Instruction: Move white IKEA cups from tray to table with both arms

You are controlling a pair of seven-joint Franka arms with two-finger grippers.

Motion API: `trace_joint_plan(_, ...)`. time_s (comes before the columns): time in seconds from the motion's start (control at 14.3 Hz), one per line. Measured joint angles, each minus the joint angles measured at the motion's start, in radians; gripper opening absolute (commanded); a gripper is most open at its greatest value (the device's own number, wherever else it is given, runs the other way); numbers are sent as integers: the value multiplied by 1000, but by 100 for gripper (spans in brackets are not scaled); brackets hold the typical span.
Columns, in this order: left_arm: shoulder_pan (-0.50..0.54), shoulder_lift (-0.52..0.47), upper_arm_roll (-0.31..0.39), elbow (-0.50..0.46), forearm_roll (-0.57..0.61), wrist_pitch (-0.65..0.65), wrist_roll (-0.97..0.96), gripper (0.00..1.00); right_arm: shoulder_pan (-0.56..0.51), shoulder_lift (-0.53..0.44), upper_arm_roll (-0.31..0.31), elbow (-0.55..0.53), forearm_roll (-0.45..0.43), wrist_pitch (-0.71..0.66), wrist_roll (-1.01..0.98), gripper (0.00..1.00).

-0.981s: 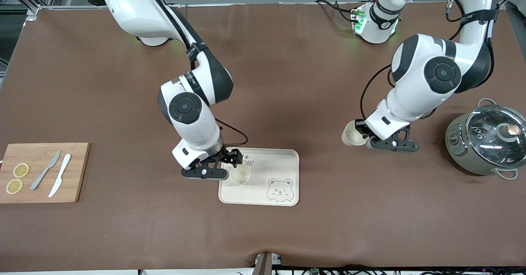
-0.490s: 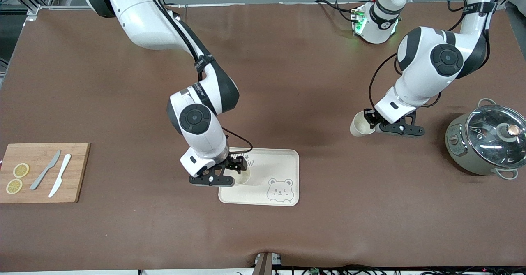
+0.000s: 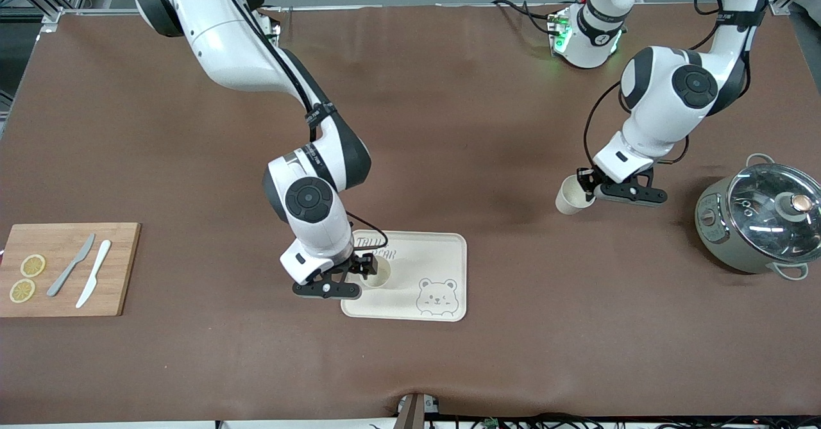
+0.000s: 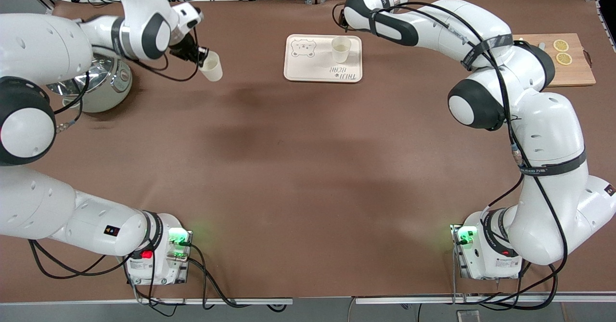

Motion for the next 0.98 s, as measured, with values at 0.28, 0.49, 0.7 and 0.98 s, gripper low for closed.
trace_joint_plan(0.28, 47, -2, 0, -86, 0, 96, 87, 0, 1, 25, 1, 0, 0, 37, 0, 100)
trace_joint_plan(0.49, 83, -2, 0, -118, 0, 132, 141, 0, 6, 42, 2, 0, 0, 47, 0, 100)
trace_joint_plan(0.7, 90, -2, 0, -129, 0, 151, 148, 0, 10, 47, 7, 0, 0, 47, 0, 100)
trace_joint_plan(0.98, 90, 33, -1, -141, 0, 215, 148, 0, 10, 49, 10, 0, 1, 44, 0, 100)
